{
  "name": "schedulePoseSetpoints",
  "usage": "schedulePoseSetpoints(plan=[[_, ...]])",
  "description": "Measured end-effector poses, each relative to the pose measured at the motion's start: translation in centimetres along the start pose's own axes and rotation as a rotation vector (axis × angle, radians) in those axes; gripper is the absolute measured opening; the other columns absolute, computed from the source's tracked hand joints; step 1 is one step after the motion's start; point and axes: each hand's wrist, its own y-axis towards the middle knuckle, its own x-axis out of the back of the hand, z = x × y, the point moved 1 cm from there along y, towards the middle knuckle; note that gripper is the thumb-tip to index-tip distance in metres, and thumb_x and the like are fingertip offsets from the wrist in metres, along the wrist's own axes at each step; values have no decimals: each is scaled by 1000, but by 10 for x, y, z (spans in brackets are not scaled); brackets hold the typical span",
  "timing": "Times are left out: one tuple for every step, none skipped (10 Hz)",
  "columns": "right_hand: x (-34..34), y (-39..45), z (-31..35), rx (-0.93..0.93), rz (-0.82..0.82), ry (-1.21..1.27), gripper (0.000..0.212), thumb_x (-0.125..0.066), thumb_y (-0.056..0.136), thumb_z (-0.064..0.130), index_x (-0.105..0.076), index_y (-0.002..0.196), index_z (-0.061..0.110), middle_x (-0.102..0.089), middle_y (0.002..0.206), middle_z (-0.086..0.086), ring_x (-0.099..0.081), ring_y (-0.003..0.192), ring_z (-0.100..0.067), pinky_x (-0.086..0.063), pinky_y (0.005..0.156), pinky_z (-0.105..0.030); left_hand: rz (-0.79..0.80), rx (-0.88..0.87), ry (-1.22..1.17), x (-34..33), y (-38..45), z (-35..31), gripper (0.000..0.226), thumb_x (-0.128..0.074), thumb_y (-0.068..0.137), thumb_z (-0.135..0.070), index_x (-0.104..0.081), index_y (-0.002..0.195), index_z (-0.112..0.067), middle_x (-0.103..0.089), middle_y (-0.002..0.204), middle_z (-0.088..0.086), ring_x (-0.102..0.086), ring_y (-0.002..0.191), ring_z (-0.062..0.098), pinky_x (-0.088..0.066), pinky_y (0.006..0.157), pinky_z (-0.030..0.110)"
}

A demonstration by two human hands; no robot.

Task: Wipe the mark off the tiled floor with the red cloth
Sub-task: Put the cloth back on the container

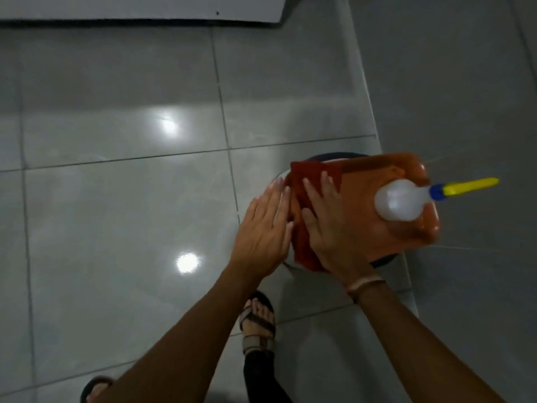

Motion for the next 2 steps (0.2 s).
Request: schedulePoseSetpoints(plan=[[-17, 8, -26, -105, 189, -129, 63, -31, 115, 38, -3, 169, 21, 7, 179, -10, 3, 167, -24, -9, 137, -50, 147, 71, 194, -27, 11, 2, 67, -16, 111, -44, -7, 168, -11, 1, 176, 18, 0, 164, 33, -10, 134, 56], [16, -29, -29, -45, -91, 10, 65, -37, 113, 41, -13, 169, 20, -8, 179, -10, -2, 167, -18, -3, 137, -41, 166, 42, 297, -19, -35, 5, 68, -24, 108, -51, -16, 168, -21, -8, 176, 20, -8, 163, 36, -19, 131, 60]])
